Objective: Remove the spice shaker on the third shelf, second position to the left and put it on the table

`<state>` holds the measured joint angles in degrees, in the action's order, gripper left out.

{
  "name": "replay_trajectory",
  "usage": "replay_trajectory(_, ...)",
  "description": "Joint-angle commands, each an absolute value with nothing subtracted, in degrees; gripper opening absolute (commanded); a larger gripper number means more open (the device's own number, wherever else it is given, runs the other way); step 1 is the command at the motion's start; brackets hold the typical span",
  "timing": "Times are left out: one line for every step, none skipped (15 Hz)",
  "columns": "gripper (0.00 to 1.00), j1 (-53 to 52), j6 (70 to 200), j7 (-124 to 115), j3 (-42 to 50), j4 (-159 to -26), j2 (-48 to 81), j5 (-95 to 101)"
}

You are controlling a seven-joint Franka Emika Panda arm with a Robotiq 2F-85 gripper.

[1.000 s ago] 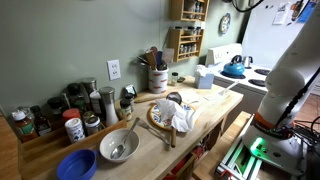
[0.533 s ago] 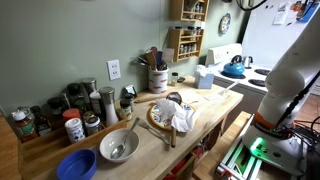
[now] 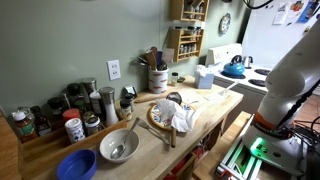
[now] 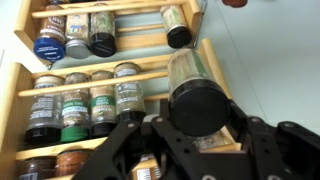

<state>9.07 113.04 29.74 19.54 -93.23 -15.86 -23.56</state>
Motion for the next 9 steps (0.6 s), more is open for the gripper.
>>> replay_trajectory(0.31, 8.7, 108.6, 27.3, 17.3, -95.4, -19.8, -17.8)
replay_trajectory(0.31, 8.7, 107.6, 26.4, 16.0, -96.4, -21.5, -15.2)
replay_trajectory(0.31, 8.5, 106.4, 26.0, 15.3, -96.9, -22.4, -13.7)
replay_trajectory(0.31, 8.5, 105.7, 25.0, 13.9, -97.8, -23.6, -10.7)
replay_trajectory(0.31, 8.3, 104.8, 24.3, 12.7, -98.7, -24.8, -8.6)
replay_trajectory(0.31, 8.1, 103.4, 23.5, 11.7, -99.7, -25.8, -6.9)
replay_trajectory(0.31, 7.9, 102.6, 22.6, 10.8, -100.8, -26.8, -5.5)
replay_trajectory(0.31, 7.5, 101.6, 21.7, 10.0, -102.3, -27.8, -4.6)
replay_trajectory(0.31, 7.3, 101.1, 20.6, 9.3, -103.9, -28.7, -3.8)
